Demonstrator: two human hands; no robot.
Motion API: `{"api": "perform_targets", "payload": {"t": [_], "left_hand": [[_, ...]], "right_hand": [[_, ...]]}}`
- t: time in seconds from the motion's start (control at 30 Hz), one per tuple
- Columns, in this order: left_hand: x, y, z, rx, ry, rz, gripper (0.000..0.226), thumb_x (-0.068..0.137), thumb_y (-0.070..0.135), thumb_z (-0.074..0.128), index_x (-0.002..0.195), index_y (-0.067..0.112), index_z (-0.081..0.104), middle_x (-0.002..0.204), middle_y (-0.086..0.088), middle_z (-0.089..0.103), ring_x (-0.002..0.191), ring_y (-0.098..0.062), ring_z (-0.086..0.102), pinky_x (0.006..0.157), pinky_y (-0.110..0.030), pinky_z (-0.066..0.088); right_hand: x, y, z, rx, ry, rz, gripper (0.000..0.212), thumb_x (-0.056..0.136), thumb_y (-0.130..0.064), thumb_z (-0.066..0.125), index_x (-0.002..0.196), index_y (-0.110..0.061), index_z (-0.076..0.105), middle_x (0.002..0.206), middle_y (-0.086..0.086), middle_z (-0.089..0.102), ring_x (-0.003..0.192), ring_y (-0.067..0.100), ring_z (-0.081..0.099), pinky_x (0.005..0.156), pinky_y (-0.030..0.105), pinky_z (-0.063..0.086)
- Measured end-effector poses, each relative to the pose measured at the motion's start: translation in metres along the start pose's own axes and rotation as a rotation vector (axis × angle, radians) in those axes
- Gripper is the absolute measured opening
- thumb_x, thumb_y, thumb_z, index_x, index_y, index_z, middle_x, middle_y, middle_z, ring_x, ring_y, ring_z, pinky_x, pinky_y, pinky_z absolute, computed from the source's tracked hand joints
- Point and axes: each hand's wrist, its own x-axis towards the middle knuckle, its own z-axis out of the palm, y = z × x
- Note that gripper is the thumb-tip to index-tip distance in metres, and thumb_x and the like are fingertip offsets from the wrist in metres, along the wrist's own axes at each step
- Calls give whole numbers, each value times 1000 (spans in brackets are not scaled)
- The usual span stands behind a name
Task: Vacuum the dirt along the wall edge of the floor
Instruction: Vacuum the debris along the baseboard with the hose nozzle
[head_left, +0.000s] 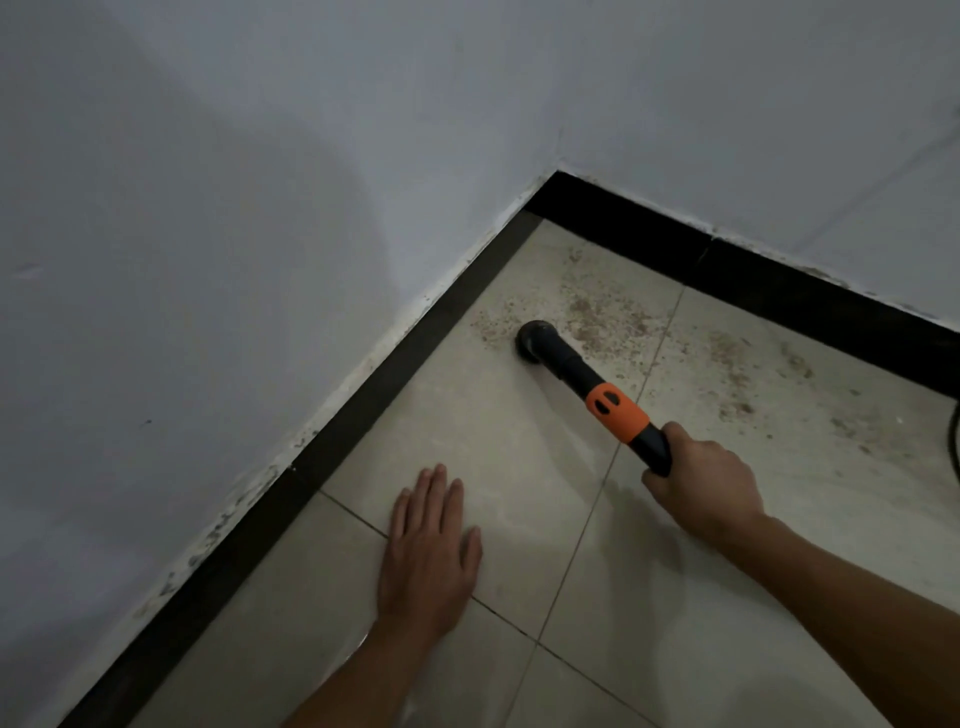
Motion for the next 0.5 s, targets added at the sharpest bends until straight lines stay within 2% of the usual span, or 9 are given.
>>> {"api": "perform_targets", "payload": {"t": [0.2, 0.4, 0.5], "left_hand": [[0, 0, -1, 10, -17, -3, 58, 94, 41, 33, 141, 11, 49, 153, -12, 36, 144, -24, 29, 117, -44, 23], [0, 0, -2, 8, -11, 6, 57, 93, 40, 35, 139, 10, 51, 152, -12, 38, 143, -25, 32, 113, -42, 20], [1, 0, 0, 10, -4, 7, 57, 93, 40, 36, 138, 9, 52, 151, -12, 39, 143, -25, 32, 112, -42, 21]], "right_hand": [[0, -13, 4, -31, -9, -98, 26, 85, -37, 65, 98, -27, 45, 66, -6, 47, 55, 17, 47, 45, 26, 27], [38, -36, -9, 43, 5, -35, 27, 86, -32, 65, 99, -26, 43, 67, -5, 48, 56, 16, 48, 50, 27, 33], [21, -40, 5, -26, 5, -109, 28, 85, -35, 65, 102, -25, 46, 67, -5, 47, 56, 19, 47, 47, 26, 28]]}}
